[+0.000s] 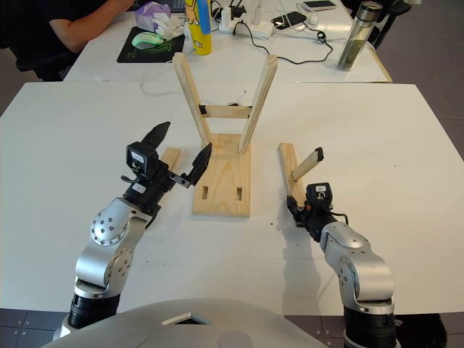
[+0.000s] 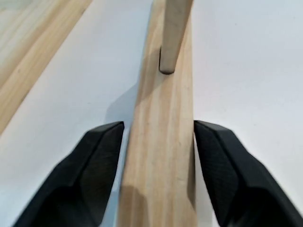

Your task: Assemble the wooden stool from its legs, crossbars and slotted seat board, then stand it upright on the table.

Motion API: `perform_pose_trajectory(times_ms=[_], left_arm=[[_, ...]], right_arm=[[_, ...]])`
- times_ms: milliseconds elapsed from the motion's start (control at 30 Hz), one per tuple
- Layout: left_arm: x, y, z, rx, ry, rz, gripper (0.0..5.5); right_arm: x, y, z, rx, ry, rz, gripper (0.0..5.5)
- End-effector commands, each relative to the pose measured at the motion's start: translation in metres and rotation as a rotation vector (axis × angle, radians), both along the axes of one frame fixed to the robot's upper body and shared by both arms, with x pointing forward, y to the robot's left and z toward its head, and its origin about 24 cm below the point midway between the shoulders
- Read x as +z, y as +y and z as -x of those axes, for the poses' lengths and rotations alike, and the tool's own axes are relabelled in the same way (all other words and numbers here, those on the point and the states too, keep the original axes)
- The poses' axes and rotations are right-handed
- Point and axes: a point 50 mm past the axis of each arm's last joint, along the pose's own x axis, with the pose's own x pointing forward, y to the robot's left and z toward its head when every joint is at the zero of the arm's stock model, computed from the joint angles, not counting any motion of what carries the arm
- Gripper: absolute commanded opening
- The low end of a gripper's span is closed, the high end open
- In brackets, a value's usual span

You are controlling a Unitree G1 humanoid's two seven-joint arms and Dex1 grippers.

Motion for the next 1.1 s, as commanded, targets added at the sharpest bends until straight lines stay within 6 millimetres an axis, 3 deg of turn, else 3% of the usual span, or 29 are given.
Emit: perform_pose_trajectory(times_ms=[33,233,367,500,600,800,1000,1100], left_arm=[[-0.001,0.001,-0.003,-0.001,0.020,0.005,5.35],[-0.007,0.007,-0.008,0.031,0.082,0.041,5.35],[0.002,0.013,-0.015,-0.011,0.151,0.218,5.40],[0.016,0.014,-0.014,-0.219,0.262,0.468,5.40],[0.029,0.017,-0.011,-0.352,0.308,0.594,5.40],[0.061,0.029,-0.017,-0.526,0.324,0.727,5.40],[0.071,0.040,-0.025,-0.604,0.385,0.748,5.40],[0.074,0.037,-0.024,-0.655,0.417,0.759,5.40]], right_arm=[[-0.002,-0.006,-0.002,-0.013,-0.011,0.009,2.06],[0.009,-0.021,-0.018,-0.077,-0.103,-0.043,2.06],[0.072,-0.043,-0.053,-0.096,-0.511,-0.451,2.06],[0.104,-0.066,-0.061,0.037,-0.585,-0.633,2.06],[0.117,-0.062,-0.056,0.172,-0.562,-0.759,2.06],[0.140,-0.025,-0.038,0.625,-0.351,-0.993,2.06],[0.148,-0.012,-0.024,0.857,-0.167,-1.068,2.06],[0.147,-0.006,-0.028,0.915,-0.103,-1.067,2.06]])
